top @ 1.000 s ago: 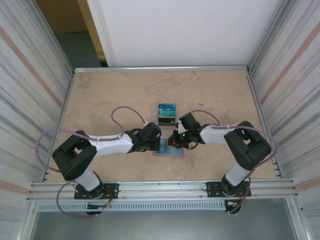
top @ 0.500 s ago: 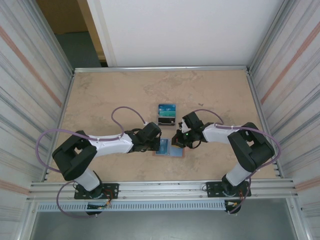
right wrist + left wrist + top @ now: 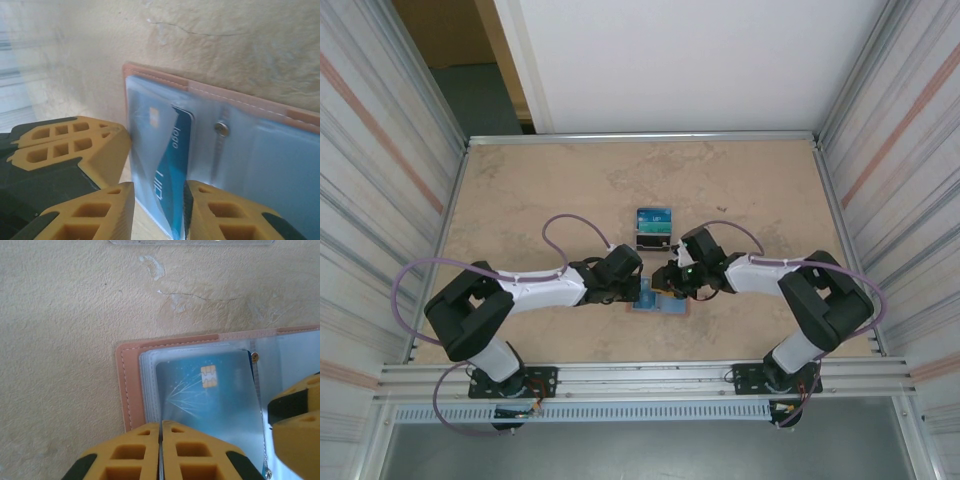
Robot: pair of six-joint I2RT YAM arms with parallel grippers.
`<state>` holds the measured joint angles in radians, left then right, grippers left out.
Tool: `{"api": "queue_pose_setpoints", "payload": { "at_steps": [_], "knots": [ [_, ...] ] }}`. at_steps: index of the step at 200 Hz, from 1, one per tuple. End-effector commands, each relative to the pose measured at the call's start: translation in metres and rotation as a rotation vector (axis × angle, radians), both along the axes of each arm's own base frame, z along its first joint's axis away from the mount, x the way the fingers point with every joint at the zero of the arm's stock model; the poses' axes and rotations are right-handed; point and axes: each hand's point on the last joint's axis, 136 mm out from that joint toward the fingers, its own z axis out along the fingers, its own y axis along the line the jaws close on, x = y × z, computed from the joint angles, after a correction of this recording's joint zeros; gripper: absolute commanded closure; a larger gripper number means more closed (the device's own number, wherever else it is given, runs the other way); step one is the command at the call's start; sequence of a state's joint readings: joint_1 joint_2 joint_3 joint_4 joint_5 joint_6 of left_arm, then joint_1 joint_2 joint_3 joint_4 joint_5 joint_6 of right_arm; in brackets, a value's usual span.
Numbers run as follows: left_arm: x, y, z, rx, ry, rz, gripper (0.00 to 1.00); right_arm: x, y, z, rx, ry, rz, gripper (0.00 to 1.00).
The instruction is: Take the credit cards out of the card holder
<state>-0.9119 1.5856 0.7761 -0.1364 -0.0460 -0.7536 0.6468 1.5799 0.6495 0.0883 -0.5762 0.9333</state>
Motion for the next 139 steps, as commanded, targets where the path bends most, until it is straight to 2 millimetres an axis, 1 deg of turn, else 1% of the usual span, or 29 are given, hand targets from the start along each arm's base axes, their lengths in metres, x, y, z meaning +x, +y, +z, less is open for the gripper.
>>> {"api": "queue_pose_setpoints", "payload": {
  "at_steps": [1,17,46,73,100,139],
  "knots": [
    [-0.015,0.012,-0.016,0.048,0.059,0.006,0.90,-0.004,0.008,-0.004,0.016,0.015,0.007,0.67],
    [-0.015,0.012,-0.016,0.047,0.060,0.009,0.90,-0.003,0.009,-0.005,0.011,0.016,0.009,0.67],
    [-0.016,0.013,-0.016,0.045,0.060,0.012,0.90,-0.004,0.004,-0.010,-0.020,0.021,0.001,0.65],
    [-0.016,0.013,-0.016,0.047,0.059,0.014,0.90,-0.005,-0.001,-0.008,-0.050,0.007,-0.007,0.64],
    [-0.015,0.013,-0.016,0.047,0.057,0.017,0.90,-0.005,-0.008,-0.006,-0.078,-0.010,-0.016,0.61],
    [-0.015,0.014,-0.017,0.049,0.058,0.020,0.90,-0.005,-0.007,-0.007,-0.077,-0.007,-0.014,0.58]
  ]
}}
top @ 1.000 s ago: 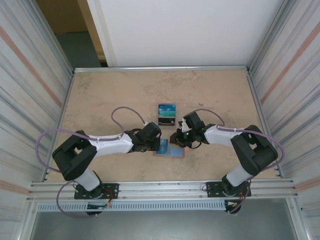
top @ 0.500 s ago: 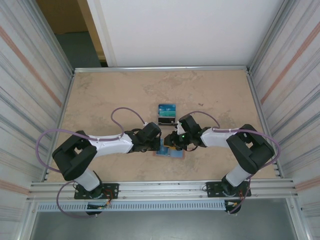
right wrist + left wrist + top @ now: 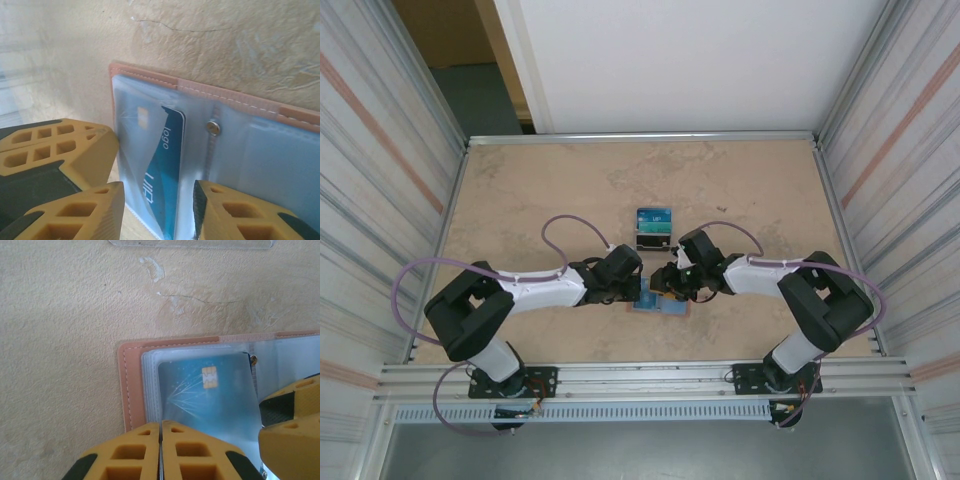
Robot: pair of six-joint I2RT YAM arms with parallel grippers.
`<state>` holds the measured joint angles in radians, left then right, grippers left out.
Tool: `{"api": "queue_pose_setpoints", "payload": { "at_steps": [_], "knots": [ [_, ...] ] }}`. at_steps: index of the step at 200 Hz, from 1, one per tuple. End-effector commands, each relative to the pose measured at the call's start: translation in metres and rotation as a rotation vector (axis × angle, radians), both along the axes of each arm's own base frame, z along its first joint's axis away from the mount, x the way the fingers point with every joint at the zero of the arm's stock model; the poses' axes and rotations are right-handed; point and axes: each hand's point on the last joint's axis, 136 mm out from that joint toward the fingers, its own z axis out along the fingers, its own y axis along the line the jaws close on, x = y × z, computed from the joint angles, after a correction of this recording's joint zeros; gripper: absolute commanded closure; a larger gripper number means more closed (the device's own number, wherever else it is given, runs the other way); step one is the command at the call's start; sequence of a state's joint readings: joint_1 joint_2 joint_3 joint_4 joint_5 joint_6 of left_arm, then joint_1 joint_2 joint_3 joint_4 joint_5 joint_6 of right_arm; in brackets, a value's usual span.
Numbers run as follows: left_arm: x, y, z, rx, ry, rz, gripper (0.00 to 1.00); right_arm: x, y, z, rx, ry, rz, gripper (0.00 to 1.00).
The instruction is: Take the credit cards out of the card holder
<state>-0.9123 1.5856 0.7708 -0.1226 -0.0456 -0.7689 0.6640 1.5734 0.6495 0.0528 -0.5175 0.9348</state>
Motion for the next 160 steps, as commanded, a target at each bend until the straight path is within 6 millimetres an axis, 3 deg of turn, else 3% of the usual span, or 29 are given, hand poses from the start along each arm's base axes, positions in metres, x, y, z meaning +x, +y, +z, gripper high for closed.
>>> {"api": "queue_pose_setpoints", "payload": {
  "at_steps": [1,160],
  "knots": [
    [-0.015,0.015,-0.016,0.060,0.056,0.007,0.90,-0.004,-0.002,0.000,-0.021,-0.002,0.005,0.58],
    [-0.017,0.013,-0.019,0.057,0.068,0.000,0.90,0.002,0.016,0.017,0.066,-0.022,0.026,0.61]
  ]
}}
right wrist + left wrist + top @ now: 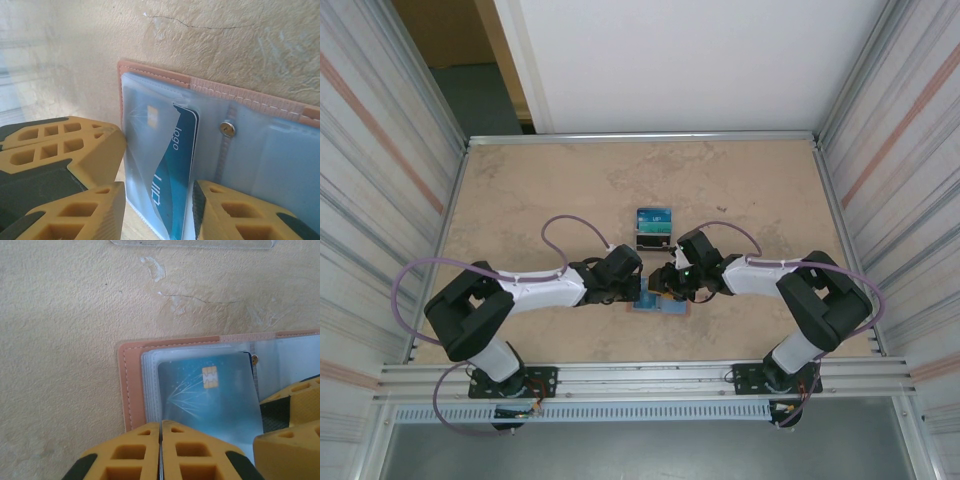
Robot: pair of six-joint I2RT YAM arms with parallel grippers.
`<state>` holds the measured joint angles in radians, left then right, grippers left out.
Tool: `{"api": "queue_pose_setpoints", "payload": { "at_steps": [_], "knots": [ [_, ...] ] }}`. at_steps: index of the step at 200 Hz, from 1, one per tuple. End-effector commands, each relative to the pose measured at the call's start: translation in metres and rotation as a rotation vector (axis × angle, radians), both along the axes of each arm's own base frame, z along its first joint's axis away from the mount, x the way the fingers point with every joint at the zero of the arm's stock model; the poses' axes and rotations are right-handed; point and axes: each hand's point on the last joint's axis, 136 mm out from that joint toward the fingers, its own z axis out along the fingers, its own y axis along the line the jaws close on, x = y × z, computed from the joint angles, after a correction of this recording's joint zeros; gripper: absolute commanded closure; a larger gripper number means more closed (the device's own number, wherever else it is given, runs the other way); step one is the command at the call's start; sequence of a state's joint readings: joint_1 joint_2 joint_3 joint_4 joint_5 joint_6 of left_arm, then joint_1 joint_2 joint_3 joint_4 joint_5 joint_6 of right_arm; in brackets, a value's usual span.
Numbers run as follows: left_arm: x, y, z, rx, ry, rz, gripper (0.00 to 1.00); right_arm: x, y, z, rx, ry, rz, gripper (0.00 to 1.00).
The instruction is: Take the credit cards out of the card holder
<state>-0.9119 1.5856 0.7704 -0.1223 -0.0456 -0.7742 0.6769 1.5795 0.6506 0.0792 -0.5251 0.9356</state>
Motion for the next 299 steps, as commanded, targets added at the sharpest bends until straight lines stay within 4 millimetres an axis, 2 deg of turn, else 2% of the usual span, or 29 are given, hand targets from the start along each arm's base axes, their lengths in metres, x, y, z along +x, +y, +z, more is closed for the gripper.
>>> {"api": "queue_pose_setpoints", "payload": {
  "at_steps": [1,72,128,205,243,299],
  "knots": [
    [-0.017,0.013,-0.019,0.058,0.066,-0.004,0.90,0.003,0.010,0.015,0.049,-0.010,0.010,0.61],
    [-0.017,0.012,-0.018,0.055,0.065,-0.004,0.90,0.008,0.016,0.026,0.153,-0.006,-0.003,0.65],
    [-0.018,0.009,-0.018,0.043,0.067,-0.012,0.90,0.007,0.019,0.023,0.165,-0.001,0.007,0.69],
    [-0.018,0.006,-0.013,0.025,0.060,-0.011,0.83,0.005,0.023,0.002,0.146,0.040,0.016,0.73],
    [-0.019,0.009,-0.014,0.030,0.064,0.001,0.80,0.006,0.024,0.007,0.177,0.034,0.020,0.76],
    [-0.020,0.015,-0.019,0.066,0.078,0.021,0.83,0.010,0.018,0.015,0.264,0.030,0.000,0.81]
  ]
}}
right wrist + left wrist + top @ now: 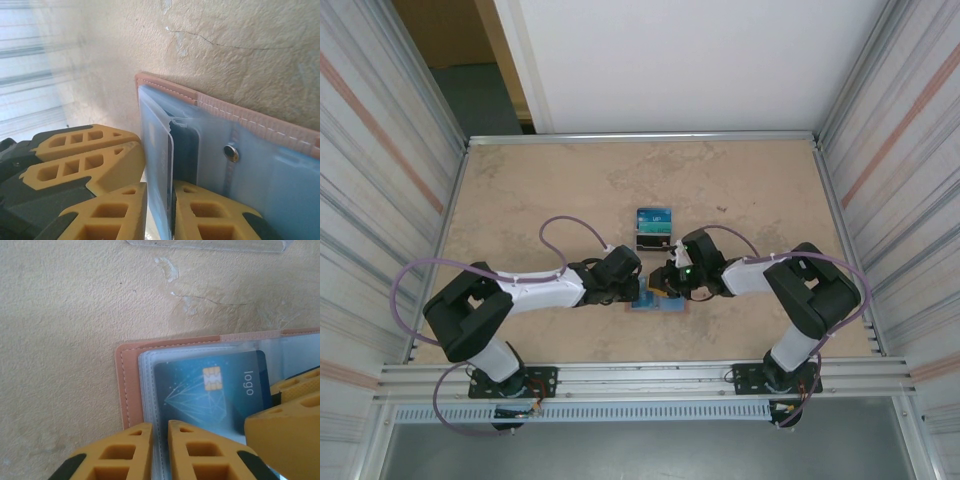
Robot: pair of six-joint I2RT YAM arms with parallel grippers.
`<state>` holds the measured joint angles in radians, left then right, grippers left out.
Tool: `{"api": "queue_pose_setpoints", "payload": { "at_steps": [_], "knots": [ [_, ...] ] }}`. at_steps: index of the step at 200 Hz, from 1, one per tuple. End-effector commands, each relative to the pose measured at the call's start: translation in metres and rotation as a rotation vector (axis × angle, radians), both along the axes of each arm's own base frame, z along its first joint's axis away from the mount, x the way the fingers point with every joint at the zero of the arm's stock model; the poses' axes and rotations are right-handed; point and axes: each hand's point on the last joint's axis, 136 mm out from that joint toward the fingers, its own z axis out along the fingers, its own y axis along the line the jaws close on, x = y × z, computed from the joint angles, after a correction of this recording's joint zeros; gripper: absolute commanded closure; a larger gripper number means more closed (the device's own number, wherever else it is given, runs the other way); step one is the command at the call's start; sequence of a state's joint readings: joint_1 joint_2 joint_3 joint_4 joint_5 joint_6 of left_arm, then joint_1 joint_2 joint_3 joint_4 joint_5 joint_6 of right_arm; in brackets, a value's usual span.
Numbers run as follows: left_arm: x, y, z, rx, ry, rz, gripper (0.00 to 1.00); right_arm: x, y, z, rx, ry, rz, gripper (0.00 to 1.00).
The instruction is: Take the credit cards out of the card holder
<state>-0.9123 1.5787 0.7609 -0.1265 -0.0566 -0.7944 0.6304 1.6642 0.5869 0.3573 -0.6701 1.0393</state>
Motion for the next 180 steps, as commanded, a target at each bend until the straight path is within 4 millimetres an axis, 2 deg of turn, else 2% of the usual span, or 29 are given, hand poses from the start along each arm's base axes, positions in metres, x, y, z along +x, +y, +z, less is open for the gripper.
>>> {"api": "queue_pose_setpoints", "payload": {
  "at_steps": [1,105,180],
  "knots": [
    [-0.018,0.011,-0.017,0.062,0.074,-0.002,0.84,0.002,0.006,0.015,0.091,-0.018,0.015,0.81],
    [-0.020,0.017,-0.021,0.091,0.084,0.015,0.88,0.001,-0.007,0.017,0.104,-0.017,-0.008,0.87],
    [-0.018,0.017,-0.020,0.102,0.086,0.019,0.89,0.000,-0.013,0.019,0.090,-0.022,-0.003,0.87]
  ]
}}
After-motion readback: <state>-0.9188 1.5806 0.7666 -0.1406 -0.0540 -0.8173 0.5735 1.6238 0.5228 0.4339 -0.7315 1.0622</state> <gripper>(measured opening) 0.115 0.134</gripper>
